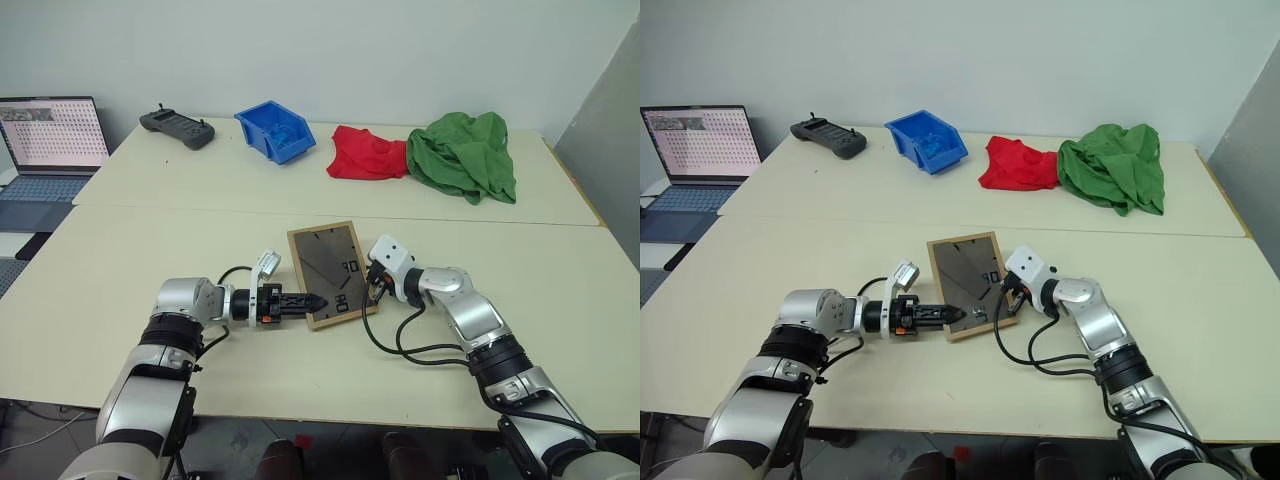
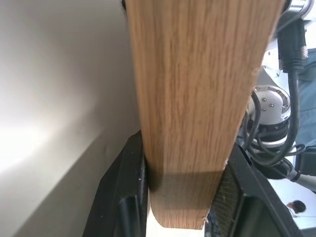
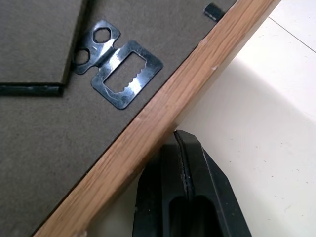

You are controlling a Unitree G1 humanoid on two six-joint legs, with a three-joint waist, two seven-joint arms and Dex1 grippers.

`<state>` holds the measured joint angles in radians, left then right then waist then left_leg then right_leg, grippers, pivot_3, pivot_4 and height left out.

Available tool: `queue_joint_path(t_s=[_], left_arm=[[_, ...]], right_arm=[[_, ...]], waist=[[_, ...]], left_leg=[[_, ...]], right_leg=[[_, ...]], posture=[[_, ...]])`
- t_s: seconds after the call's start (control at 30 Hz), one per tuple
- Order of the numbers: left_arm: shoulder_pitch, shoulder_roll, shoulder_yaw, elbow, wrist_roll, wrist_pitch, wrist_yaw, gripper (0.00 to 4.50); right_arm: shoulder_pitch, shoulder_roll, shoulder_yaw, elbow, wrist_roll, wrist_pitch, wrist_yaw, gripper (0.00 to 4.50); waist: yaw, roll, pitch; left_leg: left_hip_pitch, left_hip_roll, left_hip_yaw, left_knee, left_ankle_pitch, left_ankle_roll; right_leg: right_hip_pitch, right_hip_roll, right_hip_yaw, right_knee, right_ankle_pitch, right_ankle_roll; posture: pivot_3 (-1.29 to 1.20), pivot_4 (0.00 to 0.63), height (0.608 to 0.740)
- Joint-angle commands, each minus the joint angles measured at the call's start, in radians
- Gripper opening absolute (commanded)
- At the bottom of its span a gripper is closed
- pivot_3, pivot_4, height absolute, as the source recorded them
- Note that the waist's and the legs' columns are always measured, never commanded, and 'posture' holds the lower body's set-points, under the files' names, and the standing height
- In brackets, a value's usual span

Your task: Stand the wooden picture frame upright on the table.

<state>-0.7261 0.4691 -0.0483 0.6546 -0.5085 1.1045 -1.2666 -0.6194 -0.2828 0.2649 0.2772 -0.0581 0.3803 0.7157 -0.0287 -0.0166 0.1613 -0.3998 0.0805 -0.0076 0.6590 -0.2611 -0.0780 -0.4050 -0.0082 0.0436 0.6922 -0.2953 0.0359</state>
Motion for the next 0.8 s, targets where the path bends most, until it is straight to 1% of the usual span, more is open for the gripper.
queue_joint_path(t_s=[0.03,0.1,0.13,0.2,0.3,0.37,0.43,0.53,0.6,0.63,0.67,0.73,0.77,0.8], left_arm=[[-0.046,0.021,0.098,-0.079,-0.028,-0.018,0.086,1.29],[-0.055,0.041,0.131,-0.15,-0.071,0.024,0.08,1.29],[-0.06,0.052,0.147,-0.183,-0.09,0.045,0.081,1.29],[-0.054,0.081,0.162,-0.285,-0.129,0.081,0.076,1.29],[-0.026,0.125,0.161,-0.452,-0.175,0.118,0.081,1.29],[-0.015,0.144,0.159,-0.509,-0.189,0.121,0.087,1.29],[-0.013,0.162,0.149,-0.545,-0.192,0.113,0.091,1.29],[-0.028,0.169,0.151,-0.556,-0.193,0.098,0.109,1.29],[-0.033,0.17,0.151,-0.556,-0.191,0.087,0.117,1.29],[-0.033,0.17,0.151,-0.559,-0.195,0.09,0.121,1.29],[-0.029,0.172,0.147,-0.565,-0.195,0.089,0.123,1.29],[-0.025,0.176,0.141,-0.57,-0.194,0.084,0.125,1.29],[-0.024,0.176,0.141,-0.57,-0.195,0.084,0.126,1.29],[-0.022,0.173,0.147,-0.572,-0.194,0.077,0.133,1.29]], right_arm=[[-0.032,-0.078,-0.092,-0.05,0.022,-0.022,-0.011,0.0],[-0.053,-0.126,-0.143,-0.076,0.057,-0.009,0.016,0.0],[-0.065,-0.148,-0.168,-0.095,0.082,0.004,0.037,0.27],[-0.096,-0.184,-0.228,-0.17,0.193,0.105,0.115,0.52],[-0.144,-0.228,-0.272,-0.302,0.388,0.267,0.259,1.14],[-0.18,-0.229,-0.284,-0.351,0.48,0.352,0.301,1.65],[-0.238,-0.201,-0.286,-0.359,0.539,0.406,0.3,2.07],[-0.311,-0.141,-0.268,-0.351,0.591,0.432,0.287,2.75],[-0.333,-0.116,-0.253,-0.35,0.605,0.432,0.287,3.24],[-0.347,-0.089,-0.248,-0.341,0.609,0.428,0.272,3.38],[-0.356,-0.07,-0.24,-0.334,0.608,0.422,0.259,3.66],[-0.364,-0.051,-0.217,-0.323,0.591,0.399,0.25,4.02],[-0.363,-0.049,-0.193,-0.316,0.564,0.372,0.25,4.3],[-0.36,-0.032,-0.173,-0.296,0.535,0.339,0.232,4.46]], waist=[[-0.001,-0.001,0.0],[-0.002,-0.001,0.002],[-0.003,-0.001,0.002],[-0.004,-0.001,0.004],[-0.007,-0.001,0.005],[-0.008,-0.001,0.005],[-0.01,0.0,0.005],[-0.01,0.0,0.005],[-0.007,0.0,0.005],[-0.005,0.0,0.005],[-0.004,0.0,0.005],[-0.003,0.0,0.005],[-0.002,0.0,0.005],[-0.001,0.0,0.005]], left_leg=[[0.0,0.0,0.0,0.0,0.0,0.0],[-0.001,0.0,-0.001,0.0,0.0,0.0],[-0.001,0.0,-0.001,0.0,0.0,0.0],[-0.002,0.0,-0.001,0.0,0.0,0.0],[-0.002,0.001,-0.001,-0.002,0.0,0.0],[-0.001,0.001,-0.001,-0.003,0.0,0.0],[-0.001,0.001,-0.001,-0.003,0.0,0.0],[0.0,0.001,-0.001,-0.002,0.0,0.0],[-0.001,0.001,-0.001,-0.002,0.0,0.0],[-0.001,0.001,-0.001,-0.002,0.0,0.0],[-0.001,0.001,-0.001,-0.002,0.0,0.0],[-0.002,0.001,-0.001,-0.002,0.0,0.001],[-0.002,0.001,-0.001,-0.002,0.0,0.001],[-0.002,0.001,-0.001,-0.002,0.0,0.001]], right_leg=[[0.0,0.0,0.0,0.0,0.0,0.0],[-0.001,0.0,0.0,0.0,0.0,0.0],[-0.001,0.0,0.0,0.0,0.0,0.0],[-0.002,0.0,0.0,0.0,0.0,0.0],[-0.002,0.001,0.0,-0.001,0.0,0.0],[-0.002,0.001,0.0,-0.002,0.0,0.0],[-0.001,0.001,0.0,-0.002,0.0,0.0],[-0.001,0.001,0.0,-0.001,0.0,0.0],[-0.001,0.001,0.0,-0.001,0.0,0.0],[-0.001,0.001,0.0,-0.001,0.0,0.0],[-0.002,0.001,0.0,-0.002,0.0,0.0],[-0.002,0.001,0.0,-0.002,0.0,0.0],[-0.002,0.001,-0.001,-0.002,0.0,0.0],[-0.002,0.001,-0.001,-0.002,0.0,0.0]], posture=[[0.0,0.15,0.74],[0.0,0.15,0.74],[0.0,0.15,0.74],[0.0,0.15,0.74],[0.0,0.15,0.74],[0.0,0.15,0.74],[0.0,0.15,0.74],[0.0,0.15,0.74],[0.0,0.15,0.74],[0.0,0.15,0.74],[0.0,0.15,0.74],[0.0,0.15,0.74],[0.0,0.15,0.74],[0.0,0.15,0.74]])
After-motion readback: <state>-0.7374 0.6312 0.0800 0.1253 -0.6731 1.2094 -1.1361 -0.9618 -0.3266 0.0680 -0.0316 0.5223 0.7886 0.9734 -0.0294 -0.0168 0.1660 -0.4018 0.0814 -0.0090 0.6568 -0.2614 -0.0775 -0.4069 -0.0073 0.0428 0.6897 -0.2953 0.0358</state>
